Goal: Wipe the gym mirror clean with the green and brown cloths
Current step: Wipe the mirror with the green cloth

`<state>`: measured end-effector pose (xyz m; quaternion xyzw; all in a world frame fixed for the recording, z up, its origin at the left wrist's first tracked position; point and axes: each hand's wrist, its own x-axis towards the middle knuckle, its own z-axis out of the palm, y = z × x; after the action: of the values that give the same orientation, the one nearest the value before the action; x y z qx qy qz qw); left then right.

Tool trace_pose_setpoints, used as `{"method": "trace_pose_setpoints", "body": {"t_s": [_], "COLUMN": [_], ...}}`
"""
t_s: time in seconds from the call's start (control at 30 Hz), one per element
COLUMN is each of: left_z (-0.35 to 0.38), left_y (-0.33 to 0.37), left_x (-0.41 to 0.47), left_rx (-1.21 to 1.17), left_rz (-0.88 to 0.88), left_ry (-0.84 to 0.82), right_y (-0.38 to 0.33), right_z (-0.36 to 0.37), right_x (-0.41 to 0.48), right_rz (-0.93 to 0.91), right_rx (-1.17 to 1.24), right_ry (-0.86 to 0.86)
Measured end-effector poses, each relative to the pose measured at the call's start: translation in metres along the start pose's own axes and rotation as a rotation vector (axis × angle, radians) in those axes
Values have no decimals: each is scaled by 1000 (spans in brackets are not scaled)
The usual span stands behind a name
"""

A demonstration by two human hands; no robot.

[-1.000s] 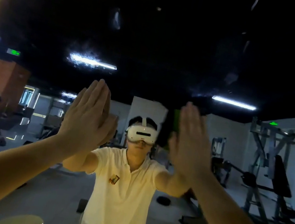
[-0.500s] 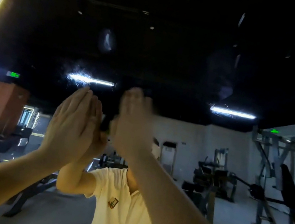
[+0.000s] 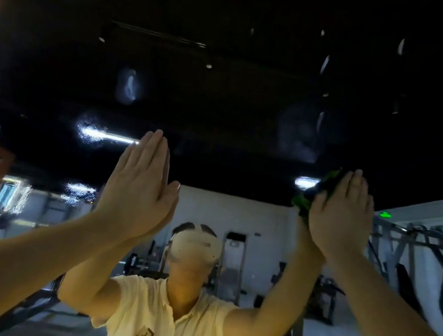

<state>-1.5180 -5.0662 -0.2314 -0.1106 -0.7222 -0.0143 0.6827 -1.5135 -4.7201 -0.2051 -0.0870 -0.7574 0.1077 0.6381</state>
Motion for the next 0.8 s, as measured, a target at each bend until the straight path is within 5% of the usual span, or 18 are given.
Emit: {"method": "trace_pose_setpoints", "body": {"t_s": [0.13,0.37,0.6,0.7,0.8], "left_z": [-3,-9,8,12,8], "left_y": [-11,-18,42,47,41], "left_x": [5,22,59,62,60], "left_rx": [33,-8,57,85,91], "left_rz": [20,-45,-59,-75,-63], "left_ry": [20,36,-8,2,-16], "right_y": [-69,-194,-58,9,10], "right_z": [0,8,1,-4,-4], "right_x": [-2,-19,52,71,74], "right_rz": [-5,-749,-394,-106,85], "right_rx": [50,22,-12,-4,-3], "right_ry": [34,-10,65,67,70]}}
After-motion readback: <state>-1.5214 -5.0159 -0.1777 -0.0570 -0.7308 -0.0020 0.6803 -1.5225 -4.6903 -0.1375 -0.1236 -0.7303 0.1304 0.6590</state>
